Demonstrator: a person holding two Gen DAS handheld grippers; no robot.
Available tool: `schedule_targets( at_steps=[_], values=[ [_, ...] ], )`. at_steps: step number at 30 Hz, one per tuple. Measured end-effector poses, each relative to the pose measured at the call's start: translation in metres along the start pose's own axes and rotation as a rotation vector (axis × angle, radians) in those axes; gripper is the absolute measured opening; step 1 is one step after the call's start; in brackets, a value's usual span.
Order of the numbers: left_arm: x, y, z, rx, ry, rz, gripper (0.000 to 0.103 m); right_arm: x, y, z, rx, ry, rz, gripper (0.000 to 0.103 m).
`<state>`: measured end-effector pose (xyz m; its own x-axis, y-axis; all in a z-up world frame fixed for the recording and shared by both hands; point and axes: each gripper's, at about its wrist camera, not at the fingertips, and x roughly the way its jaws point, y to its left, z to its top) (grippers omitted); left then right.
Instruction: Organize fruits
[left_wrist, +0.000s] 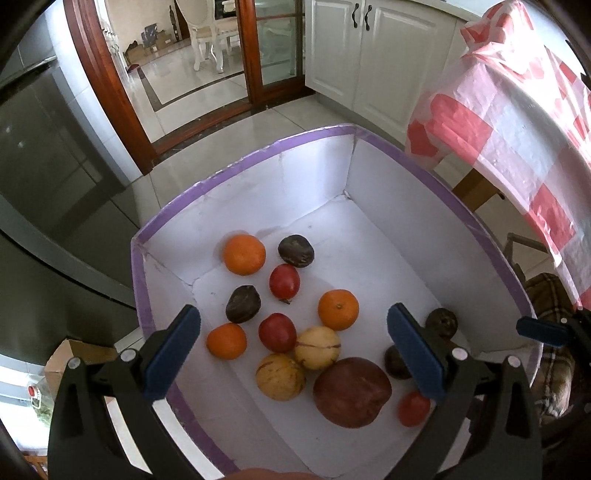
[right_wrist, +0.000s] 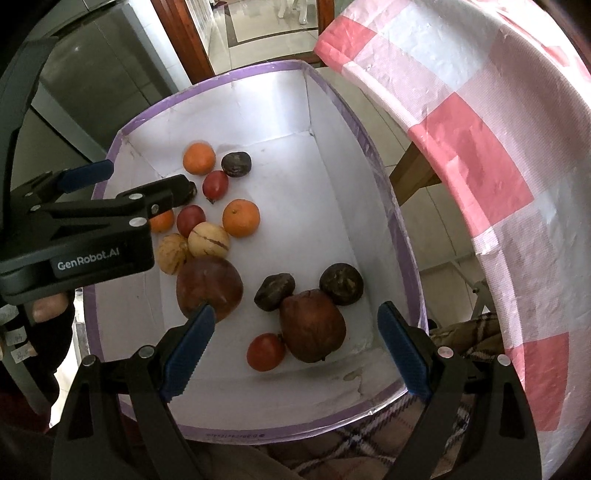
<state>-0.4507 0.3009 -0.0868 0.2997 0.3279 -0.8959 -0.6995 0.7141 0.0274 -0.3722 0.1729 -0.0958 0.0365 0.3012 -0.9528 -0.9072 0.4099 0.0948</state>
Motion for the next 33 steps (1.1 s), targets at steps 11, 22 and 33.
schedule_targets(
  at_steps=[11, 22, 33],
  values=[
    [0.0036, 0.0006, 0.0007, 0.003, 0.011, -0.006, 0.101, 0.0047, -0.0009, 0.0006, 0.007, 0.008, 0.001, 0.087],
    [0.0036, 0.0006, 0.0006, 0.004, 0.014, -0.008, 0.101, 0.0049, -0.0016, -0.0004, 0.006, 0.010, 0.002, 0.087],
    [0.0097, 0.0041, 0.0000, 0.003, 0.025, -0.013, 0.101, 0.0067, -0.0025, -0.0022, 0.012, 0.014, 0.003, 0.087]
  ],
)
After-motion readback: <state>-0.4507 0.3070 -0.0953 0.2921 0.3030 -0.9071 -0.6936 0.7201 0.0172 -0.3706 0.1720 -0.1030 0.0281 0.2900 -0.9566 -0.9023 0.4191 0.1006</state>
